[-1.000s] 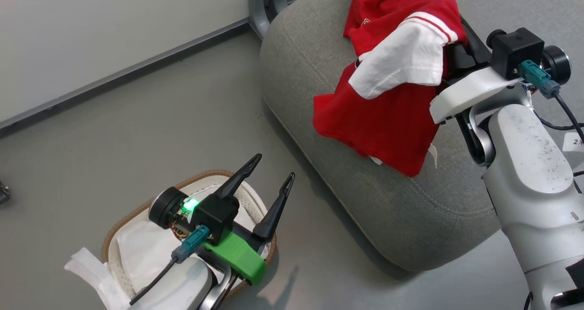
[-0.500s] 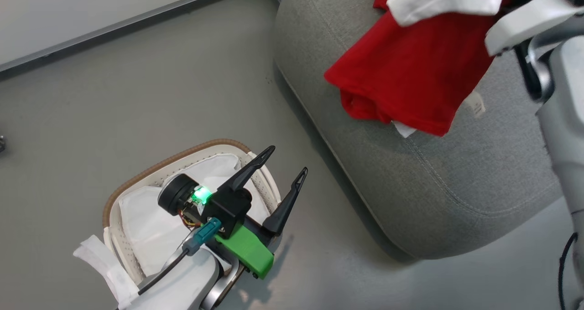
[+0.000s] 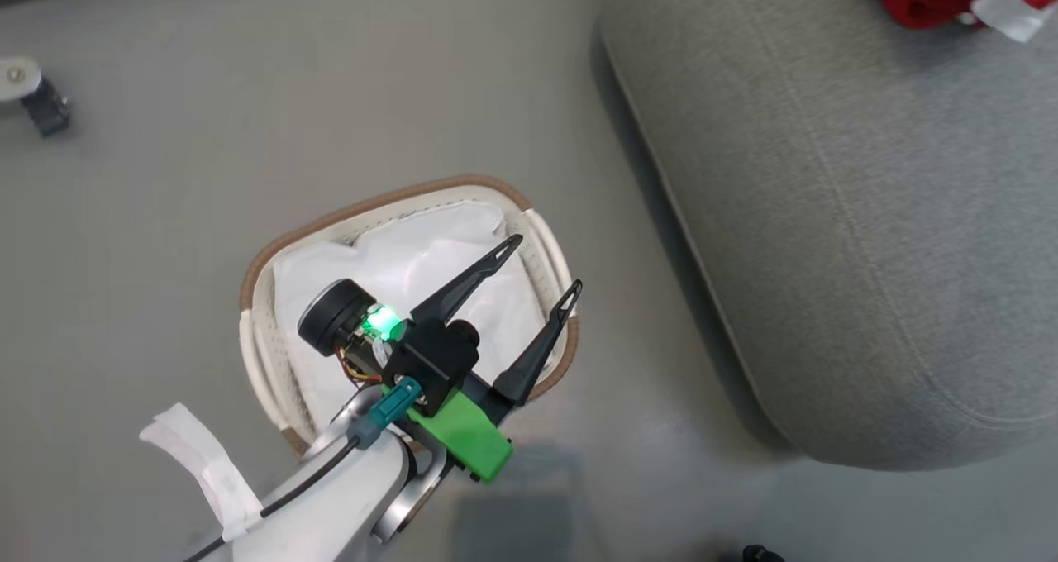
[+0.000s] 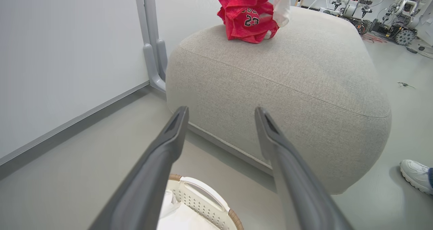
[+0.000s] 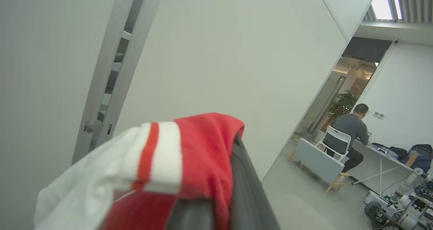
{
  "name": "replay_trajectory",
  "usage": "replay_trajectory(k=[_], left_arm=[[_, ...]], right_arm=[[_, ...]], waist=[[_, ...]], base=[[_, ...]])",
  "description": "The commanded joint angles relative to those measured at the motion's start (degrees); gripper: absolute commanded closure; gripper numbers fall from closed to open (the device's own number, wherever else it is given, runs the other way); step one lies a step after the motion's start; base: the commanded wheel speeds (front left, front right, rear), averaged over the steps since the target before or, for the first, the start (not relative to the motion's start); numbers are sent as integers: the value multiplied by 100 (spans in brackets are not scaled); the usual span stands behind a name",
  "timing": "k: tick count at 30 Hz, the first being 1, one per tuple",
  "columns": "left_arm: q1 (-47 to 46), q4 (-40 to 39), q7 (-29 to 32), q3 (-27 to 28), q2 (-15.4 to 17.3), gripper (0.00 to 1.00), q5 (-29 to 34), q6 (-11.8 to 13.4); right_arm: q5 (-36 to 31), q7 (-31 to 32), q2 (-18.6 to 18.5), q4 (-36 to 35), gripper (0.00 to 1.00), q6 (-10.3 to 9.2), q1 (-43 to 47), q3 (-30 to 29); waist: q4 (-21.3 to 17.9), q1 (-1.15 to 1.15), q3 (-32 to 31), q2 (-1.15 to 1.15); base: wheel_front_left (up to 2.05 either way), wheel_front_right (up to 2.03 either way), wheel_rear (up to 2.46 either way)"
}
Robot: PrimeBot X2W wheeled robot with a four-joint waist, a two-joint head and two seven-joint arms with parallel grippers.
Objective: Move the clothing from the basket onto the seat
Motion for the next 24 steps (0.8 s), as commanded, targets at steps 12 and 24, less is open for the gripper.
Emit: replay_trajectory(k=[12,24], left_arm=[[-321,120,-103,-15,6,0,193,5],[-329,151,-134,-41,82,0,241,75]], right_arm=[[-665,-384,530,1363,100,-8,1036,-1517],[-1296,-611,1289,1219,0,-8,1625,-1930]], waist=[[664,0,1058,-1],[239,0,846,-1]], base=[[0,0,0],[0,0,0]])
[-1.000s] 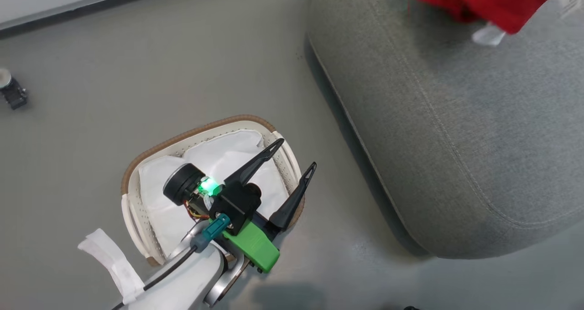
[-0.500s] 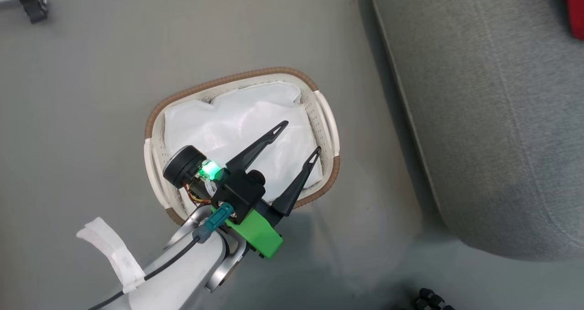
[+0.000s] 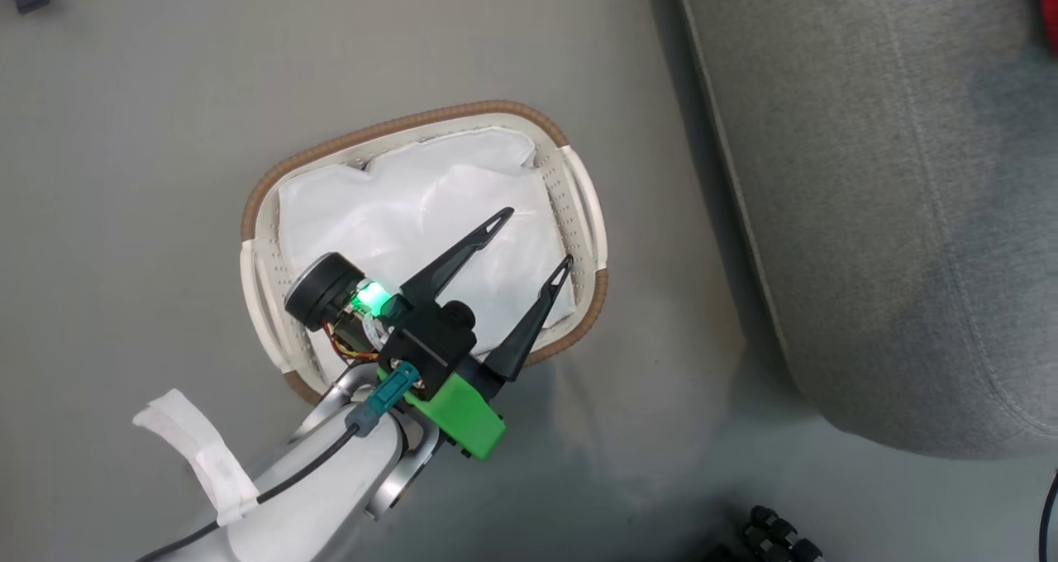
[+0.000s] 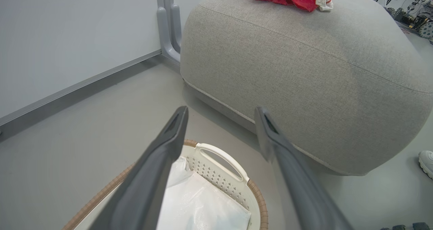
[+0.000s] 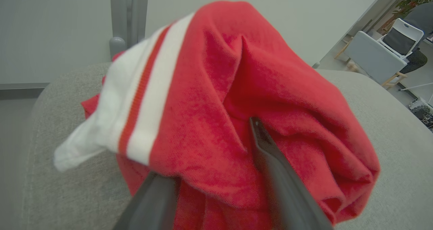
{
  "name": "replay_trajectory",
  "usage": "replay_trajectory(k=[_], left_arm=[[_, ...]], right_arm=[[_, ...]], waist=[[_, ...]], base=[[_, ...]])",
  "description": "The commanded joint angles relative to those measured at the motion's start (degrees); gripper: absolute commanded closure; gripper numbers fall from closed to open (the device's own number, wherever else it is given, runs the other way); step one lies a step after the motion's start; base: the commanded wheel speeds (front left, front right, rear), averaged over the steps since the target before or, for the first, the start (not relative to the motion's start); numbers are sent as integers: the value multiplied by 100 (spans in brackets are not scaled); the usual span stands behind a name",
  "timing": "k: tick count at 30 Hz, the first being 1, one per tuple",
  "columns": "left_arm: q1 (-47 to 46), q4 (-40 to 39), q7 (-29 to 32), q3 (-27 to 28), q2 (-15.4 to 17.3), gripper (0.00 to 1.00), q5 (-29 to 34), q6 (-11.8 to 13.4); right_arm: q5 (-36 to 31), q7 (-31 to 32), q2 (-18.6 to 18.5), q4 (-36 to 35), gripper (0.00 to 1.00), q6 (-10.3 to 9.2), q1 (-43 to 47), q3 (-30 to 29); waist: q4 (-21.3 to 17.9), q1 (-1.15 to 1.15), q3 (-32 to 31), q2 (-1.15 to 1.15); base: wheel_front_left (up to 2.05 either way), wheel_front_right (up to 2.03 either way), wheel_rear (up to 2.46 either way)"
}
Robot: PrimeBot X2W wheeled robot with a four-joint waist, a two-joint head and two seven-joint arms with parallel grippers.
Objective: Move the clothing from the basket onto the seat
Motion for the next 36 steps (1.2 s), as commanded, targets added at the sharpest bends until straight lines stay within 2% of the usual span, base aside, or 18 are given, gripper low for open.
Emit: replay_trajectory(k=[1,8,15,23,29,36], left_arm=[[-8,20,-27,1,32,0,-1,15],[153,64,-96,154,-72,0,-90,88],[470,77,-117,552,-221,0,-180,196],[1124,31,-112,1425,-593,0,-133,261],[1608,-21,-113,2186,-807,0,60,379],[2251,1,-113,2992,-953,0,236,390]], right_arm=[[7,-23,30,-127,0,-8,112,32],[294,-27,272,-780,0,-8,808,442],[649,-27,260,-1227,0,-8,1452,940],[1044,-28,357,-1491,0,-8,1852,1482],[1312,-27,603,-1734,0,-8,2116,1821],[1556,-28,1174,-2324,0,-8,2807,2102]], waist=[[-164,-1,-182,0],[-318,-1,-699,0],[-301,-1,-1315,0],[114,-1,-2101,0],[472,-1,-2535,0],[866,-1,-2896,0]], base=[[0,0,0],[0,0,0],[0,0,0],[0,0,0],[0,0,0],[0,0,0]])
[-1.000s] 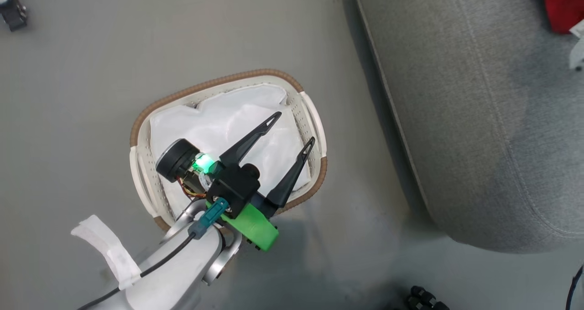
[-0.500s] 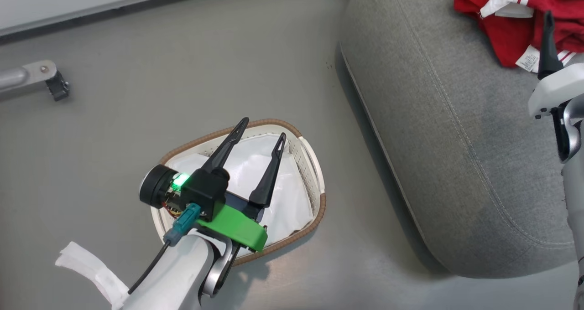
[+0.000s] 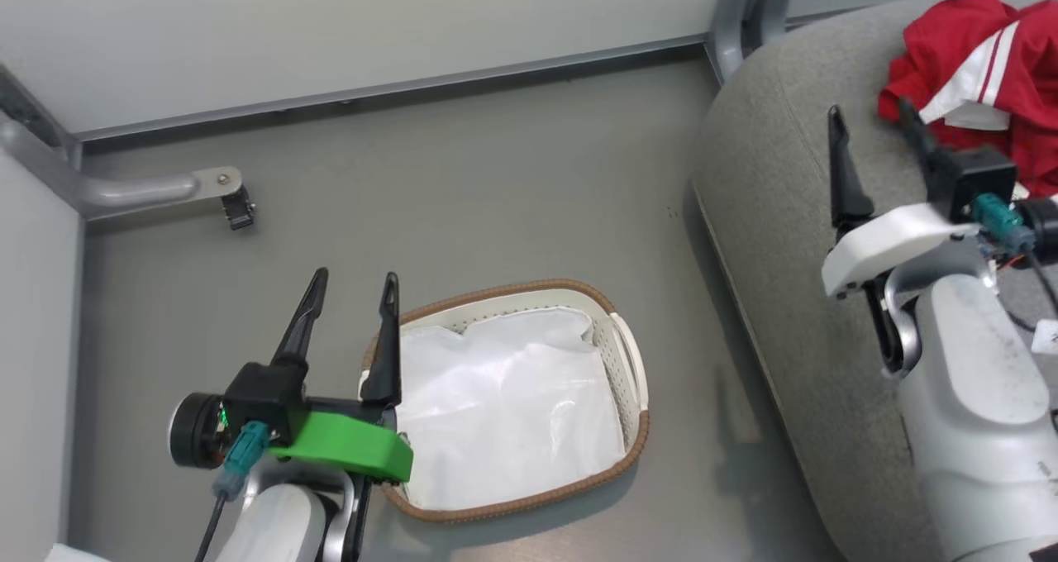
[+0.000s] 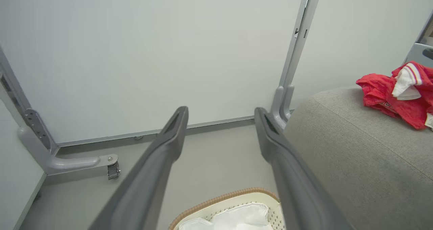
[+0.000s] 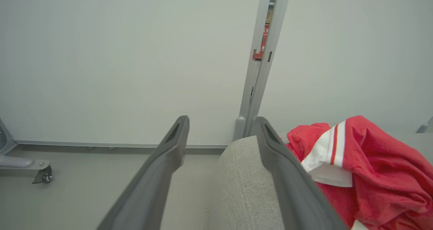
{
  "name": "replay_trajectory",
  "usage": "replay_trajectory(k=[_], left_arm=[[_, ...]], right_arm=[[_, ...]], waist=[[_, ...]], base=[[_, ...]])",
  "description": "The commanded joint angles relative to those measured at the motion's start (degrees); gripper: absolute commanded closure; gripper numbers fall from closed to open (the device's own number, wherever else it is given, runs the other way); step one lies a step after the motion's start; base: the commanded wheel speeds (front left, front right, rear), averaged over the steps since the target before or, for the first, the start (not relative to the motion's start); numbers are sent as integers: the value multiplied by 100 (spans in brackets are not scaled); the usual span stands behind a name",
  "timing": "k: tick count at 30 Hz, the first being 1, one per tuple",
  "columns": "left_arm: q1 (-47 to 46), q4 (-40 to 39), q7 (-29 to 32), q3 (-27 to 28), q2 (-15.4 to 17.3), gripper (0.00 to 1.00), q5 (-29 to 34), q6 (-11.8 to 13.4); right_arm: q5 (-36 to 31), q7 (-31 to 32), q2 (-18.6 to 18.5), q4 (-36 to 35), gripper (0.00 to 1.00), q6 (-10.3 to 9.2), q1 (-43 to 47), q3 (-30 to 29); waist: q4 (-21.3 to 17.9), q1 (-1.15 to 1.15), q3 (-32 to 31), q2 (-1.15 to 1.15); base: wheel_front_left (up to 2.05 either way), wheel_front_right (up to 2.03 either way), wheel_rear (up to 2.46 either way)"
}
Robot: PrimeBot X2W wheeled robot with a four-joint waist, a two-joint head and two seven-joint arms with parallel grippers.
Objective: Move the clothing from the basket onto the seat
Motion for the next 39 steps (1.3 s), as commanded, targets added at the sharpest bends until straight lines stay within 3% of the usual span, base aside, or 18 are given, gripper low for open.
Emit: replay_trajectory(k=[1,8,19,39], left_arm=[[210,6,-1,130,-28,0,64,2],[897,5,-2,782,-172,0,141,-124],[1670,-166,-2,1480,-419,0,286,-322],[2024,-176,-2,1965,-662,0,560,-638]], right_arm=[[41,-22,64,-114,0,-8,262,65],[233,-18,371,-731,0,-8,1270,278],[962,-18,417,-1644,0,-8,2736,662],[1048,-18,420,-1702,0,-8,2980,782]], waist=[[385,0,-380,0],[645,0,-637,0],[789,0,-804,0],[691,0,-861,0]], base=[[0,0,0],[0,0,0],[0,0,0],[0,0,0]])
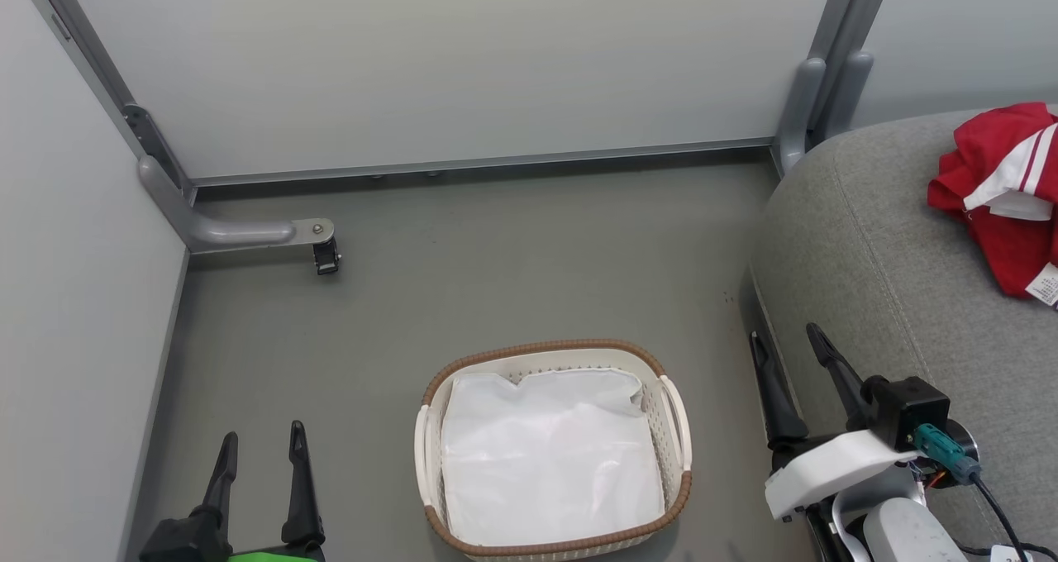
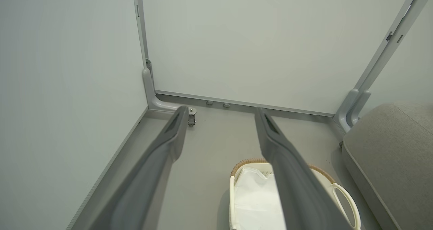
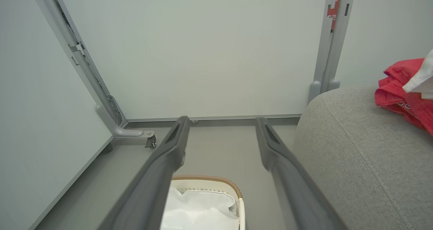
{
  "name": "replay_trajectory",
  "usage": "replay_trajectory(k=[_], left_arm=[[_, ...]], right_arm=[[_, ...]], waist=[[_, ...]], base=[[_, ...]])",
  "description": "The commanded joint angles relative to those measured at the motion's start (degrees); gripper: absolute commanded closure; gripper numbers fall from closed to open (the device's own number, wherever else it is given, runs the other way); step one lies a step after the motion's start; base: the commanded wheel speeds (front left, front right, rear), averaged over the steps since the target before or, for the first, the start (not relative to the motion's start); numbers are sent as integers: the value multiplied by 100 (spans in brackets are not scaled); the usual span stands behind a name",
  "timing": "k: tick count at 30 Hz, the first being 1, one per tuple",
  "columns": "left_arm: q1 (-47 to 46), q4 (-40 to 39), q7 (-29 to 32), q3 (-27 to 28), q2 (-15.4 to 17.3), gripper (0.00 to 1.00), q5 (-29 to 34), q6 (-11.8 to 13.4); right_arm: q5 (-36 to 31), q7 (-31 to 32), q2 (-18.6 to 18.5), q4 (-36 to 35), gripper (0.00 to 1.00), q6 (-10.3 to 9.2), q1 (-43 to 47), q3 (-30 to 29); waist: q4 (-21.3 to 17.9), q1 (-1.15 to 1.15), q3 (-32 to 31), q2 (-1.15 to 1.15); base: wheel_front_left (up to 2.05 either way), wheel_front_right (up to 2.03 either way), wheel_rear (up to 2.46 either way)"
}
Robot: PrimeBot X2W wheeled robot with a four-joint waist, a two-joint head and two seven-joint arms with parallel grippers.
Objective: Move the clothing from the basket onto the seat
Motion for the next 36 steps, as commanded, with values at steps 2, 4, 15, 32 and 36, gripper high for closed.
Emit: replay_trajectory(k=[2,4,15,32,36], left_arm=[[29,21,-2,40,-11,0,57,-33],[29,35,-2,48,-20,0,67,-53],[-5,235,9,57,-45,100,-25,-74],[-301,347,455,242,-35,100,-1659,-189],[-364,360,554,283,-33,100,-2013,-217]], right_arm=[[21,-13,-23,31,0,-8,53,1],[31,-13,-23,42,0,-8,43,5],[90,10,23,171,100,0,69,29],[1772,440,-11,121,100,-1,100,-195],[2136,533,-18,102,100,-1,99,-247]], waist=[[-6,0,-4,0],[-11,0,-5,0],[-15,0,-37,0],[-49,0,-51,0],[-57,0,-54,0]], base=[[0,0,0],[0,0,0],[0,0,0],[0,0,0],[0,0,0]])
